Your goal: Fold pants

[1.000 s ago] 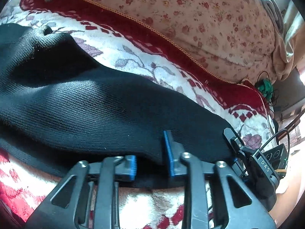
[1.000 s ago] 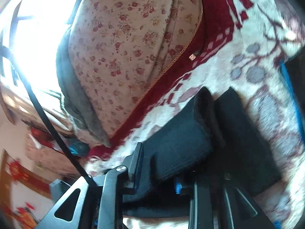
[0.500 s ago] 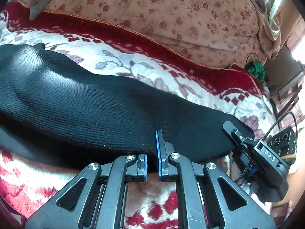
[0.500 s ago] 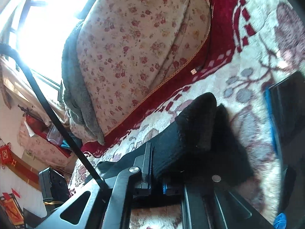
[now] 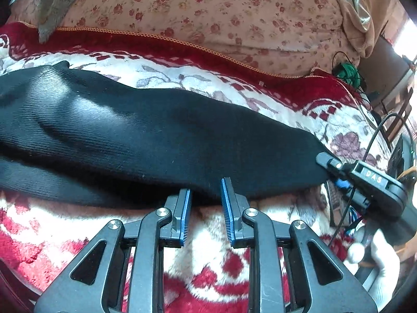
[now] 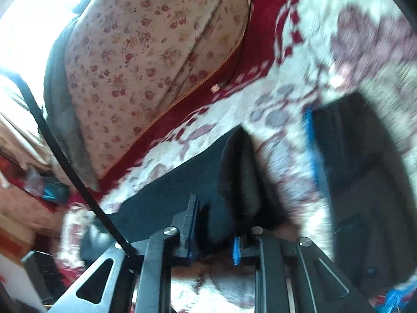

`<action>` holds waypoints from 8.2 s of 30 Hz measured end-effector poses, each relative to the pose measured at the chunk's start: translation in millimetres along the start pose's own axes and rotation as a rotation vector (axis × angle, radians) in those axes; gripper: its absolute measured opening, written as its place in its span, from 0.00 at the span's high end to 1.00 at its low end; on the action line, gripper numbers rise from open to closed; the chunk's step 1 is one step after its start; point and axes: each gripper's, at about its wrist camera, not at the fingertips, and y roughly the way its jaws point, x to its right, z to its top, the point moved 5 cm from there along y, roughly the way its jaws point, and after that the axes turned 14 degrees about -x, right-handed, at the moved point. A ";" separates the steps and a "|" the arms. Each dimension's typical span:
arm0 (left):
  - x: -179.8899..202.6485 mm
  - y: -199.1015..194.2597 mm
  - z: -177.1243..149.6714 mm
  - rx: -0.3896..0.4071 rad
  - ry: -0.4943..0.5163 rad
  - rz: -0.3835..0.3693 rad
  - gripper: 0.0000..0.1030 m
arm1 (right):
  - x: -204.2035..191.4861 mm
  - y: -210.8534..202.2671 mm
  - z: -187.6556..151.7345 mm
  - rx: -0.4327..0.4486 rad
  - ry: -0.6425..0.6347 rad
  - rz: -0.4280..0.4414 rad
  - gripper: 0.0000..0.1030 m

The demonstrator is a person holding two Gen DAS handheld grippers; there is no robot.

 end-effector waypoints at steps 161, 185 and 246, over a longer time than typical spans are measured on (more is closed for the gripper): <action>-262.0 -98.6 49.8 0.139 -0.312 0.158 0.55 | -326.0 229.6 -50.2 -0.624 -0.557 0.386 0.74; -245.6 -104.3 42.8 0.176 -0.259 0.277 0.55 | -285.5 169.2 -35.5 -0.367 -0.539 0.324 0.81; 85.7 78.8 132.0 -0.413 0.528 -0.191 0.55 | 19.5 12.4 -22.5 -0.099 0.040 0.288 0.59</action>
